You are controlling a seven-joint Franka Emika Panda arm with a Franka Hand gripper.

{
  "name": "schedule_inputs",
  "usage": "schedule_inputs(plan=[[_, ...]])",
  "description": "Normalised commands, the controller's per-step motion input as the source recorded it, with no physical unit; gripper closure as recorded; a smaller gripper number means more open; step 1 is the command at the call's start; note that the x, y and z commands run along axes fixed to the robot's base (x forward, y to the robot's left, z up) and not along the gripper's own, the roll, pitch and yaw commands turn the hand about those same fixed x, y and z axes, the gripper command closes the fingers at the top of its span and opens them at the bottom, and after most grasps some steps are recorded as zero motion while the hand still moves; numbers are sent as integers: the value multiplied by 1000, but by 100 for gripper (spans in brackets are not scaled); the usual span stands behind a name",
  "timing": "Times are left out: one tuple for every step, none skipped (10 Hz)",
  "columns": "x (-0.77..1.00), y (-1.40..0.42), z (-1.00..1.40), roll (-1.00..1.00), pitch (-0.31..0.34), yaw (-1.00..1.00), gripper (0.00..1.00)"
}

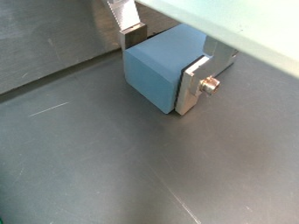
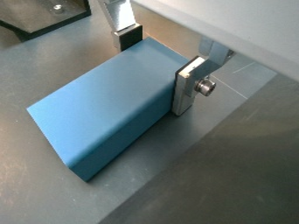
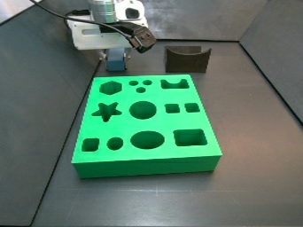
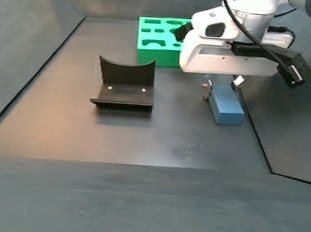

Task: Pick up the rectangle object. Move up. Place the rectangle object on the fixture. Regrasp the rectangle object. Move to above the board. Insert the rectangle object.
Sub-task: Pick up the rectangle object, then move up.

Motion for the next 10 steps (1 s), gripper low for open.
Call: schedule_inputs(plan=[[0, 0, 0, 0, 0, 0, 100], [0, 0, 0, 0, 0, 0, 100], [0, 0, 0, 0, 0, 0, 100], [0, 0, 0, 0, 0, 0, 100], [0, 0, 0, 0, 0, 0, 100], [0, 0, 0, 0, 0, 0, 100], [0, 0, 0, 0, 0, 0, 100], [0, 0, 0, 0, 0, 0, 100], [0, 0, 833, 0, 0, 0, 100], [-23, 19, 828, 2, 9, 47, 100]])
